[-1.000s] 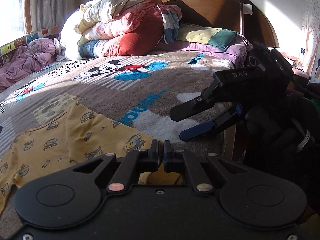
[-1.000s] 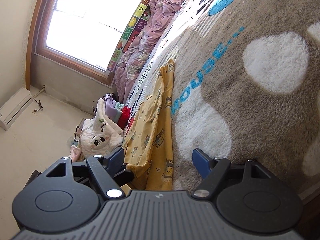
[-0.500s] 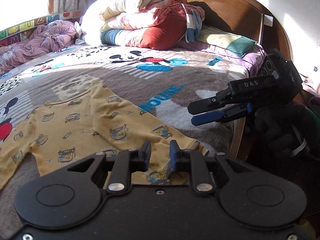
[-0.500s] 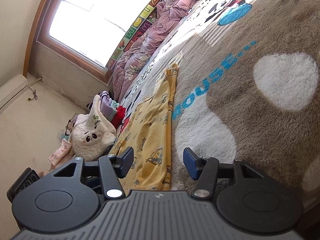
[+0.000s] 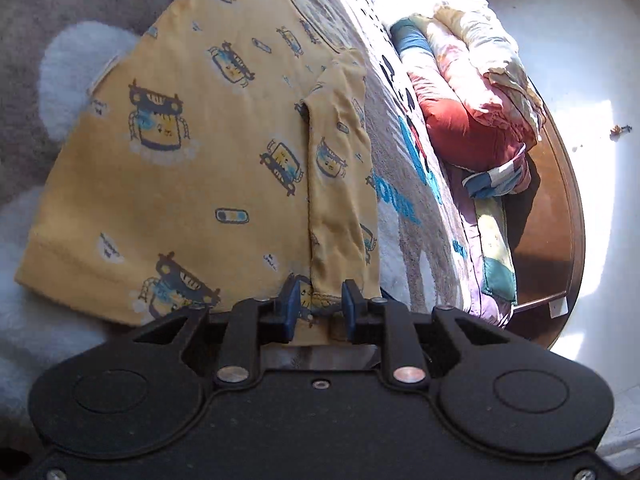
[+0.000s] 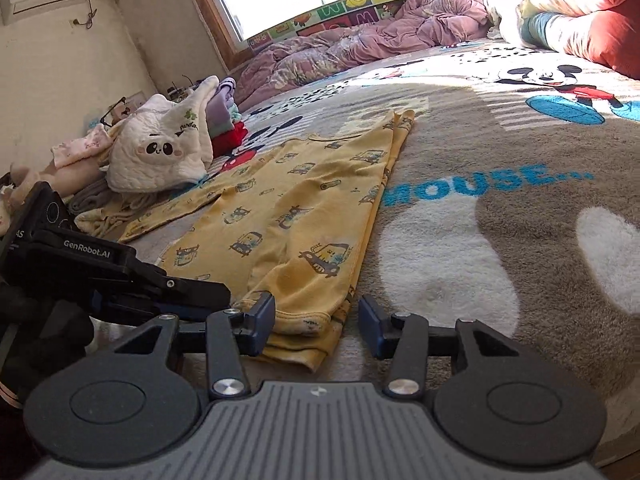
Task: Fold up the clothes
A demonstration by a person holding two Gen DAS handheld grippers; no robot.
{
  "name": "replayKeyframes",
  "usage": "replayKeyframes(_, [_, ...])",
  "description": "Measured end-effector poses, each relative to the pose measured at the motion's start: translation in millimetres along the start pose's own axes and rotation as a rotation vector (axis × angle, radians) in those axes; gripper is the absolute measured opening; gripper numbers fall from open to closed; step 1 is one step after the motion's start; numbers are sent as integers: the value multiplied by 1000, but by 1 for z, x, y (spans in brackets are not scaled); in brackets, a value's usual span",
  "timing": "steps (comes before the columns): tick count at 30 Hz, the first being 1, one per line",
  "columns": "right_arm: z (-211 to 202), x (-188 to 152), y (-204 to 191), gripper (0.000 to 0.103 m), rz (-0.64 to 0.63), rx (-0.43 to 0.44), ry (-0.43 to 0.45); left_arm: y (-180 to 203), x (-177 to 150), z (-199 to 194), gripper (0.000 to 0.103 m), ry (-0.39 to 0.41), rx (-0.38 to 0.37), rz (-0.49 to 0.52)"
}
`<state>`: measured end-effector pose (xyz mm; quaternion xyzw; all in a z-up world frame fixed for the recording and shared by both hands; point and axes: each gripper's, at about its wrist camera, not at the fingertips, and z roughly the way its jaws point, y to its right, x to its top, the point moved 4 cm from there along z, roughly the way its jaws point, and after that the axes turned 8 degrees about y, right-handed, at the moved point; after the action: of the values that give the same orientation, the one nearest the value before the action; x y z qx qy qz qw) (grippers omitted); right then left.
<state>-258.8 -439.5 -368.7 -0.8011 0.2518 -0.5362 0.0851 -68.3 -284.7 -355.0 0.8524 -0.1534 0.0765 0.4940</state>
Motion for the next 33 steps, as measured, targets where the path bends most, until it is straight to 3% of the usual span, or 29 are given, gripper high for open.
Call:
replayKeyframes(7, [-1,-3,4,44,24,-11,-2,4,-5,-4,24,70,50,-103])
replayKeyframes(17, [-4,-4,7,41,57,-28,7,-5,-11,-7,21,140,50,-183])
replayKeyframes(20, [-3,-5,7,41,56,-33,5,0,-13,-6,20,156,77,-148])
replayKeyframes(23, [-3,-5,7,41,69,-33,6,7,-14,-7,5,180,94,-104])
replayKeyframes(29, [-8,-2,1,42,33,-47,31,35,-7,-26,3,270,63,39])
replayKeyframes(33, [-9,-1,2,42,17,-58,27,39,-10,-28,3,281,109,111])
